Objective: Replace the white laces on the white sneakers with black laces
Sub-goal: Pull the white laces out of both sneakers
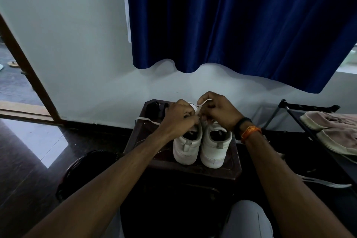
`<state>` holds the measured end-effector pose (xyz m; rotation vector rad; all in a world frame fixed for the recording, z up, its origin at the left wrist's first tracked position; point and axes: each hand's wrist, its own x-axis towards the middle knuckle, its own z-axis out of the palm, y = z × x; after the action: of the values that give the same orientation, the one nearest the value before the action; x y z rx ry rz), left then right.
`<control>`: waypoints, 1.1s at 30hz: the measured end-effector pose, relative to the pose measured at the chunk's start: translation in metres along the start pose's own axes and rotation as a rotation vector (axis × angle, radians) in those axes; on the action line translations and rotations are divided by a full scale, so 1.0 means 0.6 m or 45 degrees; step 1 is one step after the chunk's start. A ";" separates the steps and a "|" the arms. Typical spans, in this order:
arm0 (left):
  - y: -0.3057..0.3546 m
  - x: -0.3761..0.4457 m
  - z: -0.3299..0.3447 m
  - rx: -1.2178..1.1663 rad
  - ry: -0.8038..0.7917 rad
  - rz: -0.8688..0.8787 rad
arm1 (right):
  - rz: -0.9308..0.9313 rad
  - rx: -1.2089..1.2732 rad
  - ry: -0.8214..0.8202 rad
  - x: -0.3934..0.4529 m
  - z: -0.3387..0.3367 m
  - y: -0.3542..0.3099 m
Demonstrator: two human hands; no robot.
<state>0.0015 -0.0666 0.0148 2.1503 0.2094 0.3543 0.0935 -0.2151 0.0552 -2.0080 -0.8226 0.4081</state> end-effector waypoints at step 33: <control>0.078 0.049 -0.035 -0.139 -0.831 -0.094 | 0.162 -0.459 0.359 -0.051 -0.031 -0.036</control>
<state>0.0230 -0.0685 0.0701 2.0287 -0.1028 -0.3747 0.0733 -0.2395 0.0823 -2.3915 -0.6246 0.0419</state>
